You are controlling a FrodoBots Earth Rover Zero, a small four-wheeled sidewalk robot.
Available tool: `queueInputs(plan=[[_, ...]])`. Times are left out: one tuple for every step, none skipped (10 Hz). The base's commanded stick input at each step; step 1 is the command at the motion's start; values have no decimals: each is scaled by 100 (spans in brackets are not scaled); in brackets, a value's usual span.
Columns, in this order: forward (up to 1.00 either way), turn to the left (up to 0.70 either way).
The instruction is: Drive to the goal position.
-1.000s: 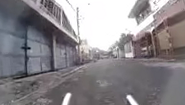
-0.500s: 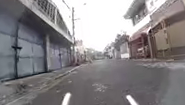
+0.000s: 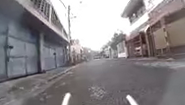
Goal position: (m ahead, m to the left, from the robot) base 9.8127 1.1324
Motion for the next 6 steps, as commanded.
queueInputs(plan=[[70, 0], [70, 0], [70, 0], [70, 0], [70, 0], [70, 0]])
